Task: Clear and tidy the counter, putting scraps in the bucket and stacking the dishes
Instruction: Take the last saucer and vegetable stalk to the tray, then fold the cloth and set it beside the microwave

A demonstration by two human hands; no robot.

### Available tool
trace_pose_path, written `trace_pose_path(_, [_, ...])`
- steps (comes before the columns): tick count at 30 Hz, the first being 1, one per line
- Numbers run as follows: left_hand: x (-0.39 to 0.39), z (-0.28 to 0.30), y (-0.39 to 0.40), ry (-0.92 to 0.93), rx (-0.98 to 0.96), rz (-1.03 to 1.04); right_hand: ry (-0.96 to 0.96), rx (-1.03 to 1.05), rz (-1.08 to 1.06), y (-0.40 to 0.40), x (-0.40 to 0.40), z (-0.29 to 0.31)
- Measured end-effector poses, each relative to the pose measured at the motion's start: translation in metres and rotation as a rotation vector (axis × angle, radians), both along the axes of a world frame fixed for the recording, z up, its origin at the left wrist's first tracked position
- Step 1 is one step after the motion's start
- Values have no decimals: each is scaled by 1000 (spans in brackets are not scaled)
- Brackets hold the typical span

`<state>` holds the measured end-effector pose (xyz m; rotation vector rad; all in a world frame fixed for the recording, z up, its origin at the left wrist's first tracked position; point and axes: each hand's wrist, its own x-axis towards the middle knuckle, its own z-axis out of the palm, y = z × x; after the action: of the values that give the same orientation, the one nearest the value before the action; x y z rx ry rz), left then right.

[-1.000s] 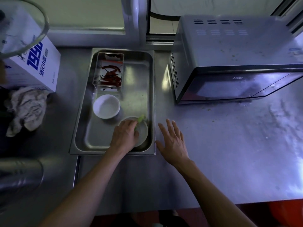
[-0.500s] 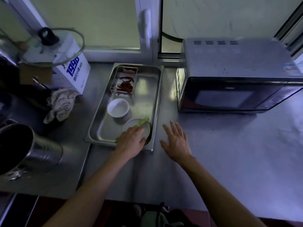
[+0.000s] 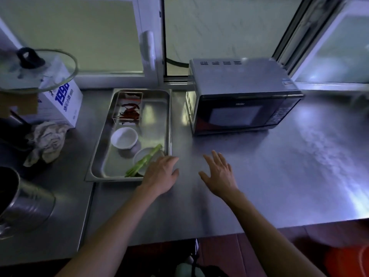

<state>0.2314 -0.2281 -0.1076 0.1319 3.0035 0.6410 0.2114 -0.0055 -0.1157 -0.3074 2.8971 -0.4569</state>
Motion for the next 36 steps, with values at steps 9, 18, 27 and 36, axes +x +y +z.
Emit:
trace_pose_path(9, [19,-13,95,-47,6,-297,-63,-64,-322,84,86,-7])
trace_pose_path(18, [10,-5,215,-32,-76,-524,-27,-201,-644,199,132,-6])
trace_pose_path(27, [18,18,417,31,-103,-744,60,-132,-821,376,179,-6])
trace_pose_path(36, [38,29,564,68,-151,-900,71,-102,-950,500,227,-1])
